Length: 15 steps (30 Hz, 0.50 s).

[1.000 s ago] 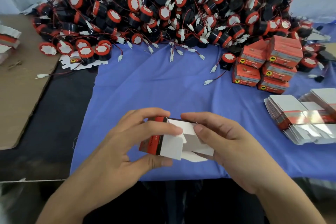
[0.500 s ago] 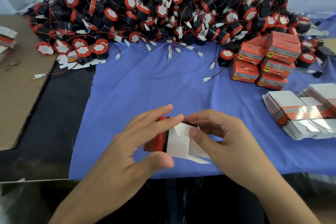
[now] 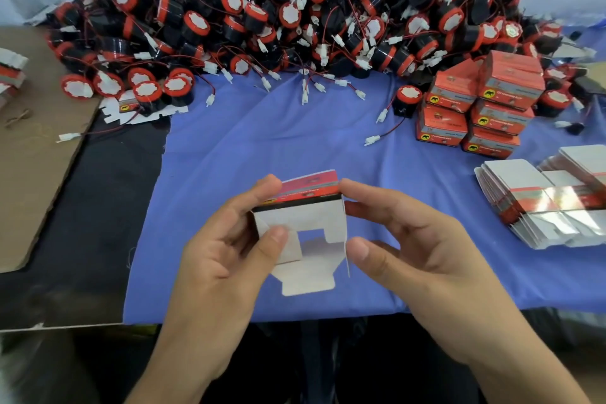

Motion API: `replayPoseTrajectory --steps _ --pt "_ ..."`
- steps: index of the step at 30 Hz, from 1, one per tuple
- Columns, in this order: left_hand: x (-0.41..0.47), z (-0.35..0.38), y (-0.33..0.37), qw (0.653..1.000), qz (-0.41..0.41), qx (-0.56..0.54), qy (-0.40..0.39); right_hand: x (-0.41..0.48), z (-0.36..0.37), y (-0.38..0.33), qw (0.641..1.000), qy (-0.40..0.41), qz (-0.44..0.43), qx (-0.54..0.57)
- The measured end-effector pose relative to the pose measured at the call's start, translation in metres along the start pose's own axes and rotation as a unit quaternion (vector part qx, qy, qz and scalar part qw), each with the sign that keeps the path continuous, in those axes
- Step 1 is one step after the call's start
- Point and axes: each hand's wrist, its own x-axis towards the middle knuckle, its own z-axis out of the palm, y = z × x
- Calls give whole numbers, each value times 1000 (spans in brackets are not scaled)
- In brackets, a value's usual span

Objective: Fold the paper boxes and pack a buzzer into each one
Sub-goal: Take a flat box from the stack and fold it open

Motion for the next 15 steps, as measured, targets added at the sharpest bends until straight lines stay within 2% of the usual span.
replayPoseTrajectory --steps 4,6,8,12,15 --pt "-5 10 5 996 70 61 -11 5 8 10 990 114 -72 -47" --pt "-8 16 6 990 103 99 13 5 12 15 983 132 -110 -60" --pt "-9 17 6 985 127 109 39 3 11 16 982 108 -129 -81" --pt "-7 13 9 989 122 59 61 -5 -6 8 992 -12 -95 -79" --pt "-9 17 8 987 136 63 62 -7 -8 5 991 -30 -95 -93"
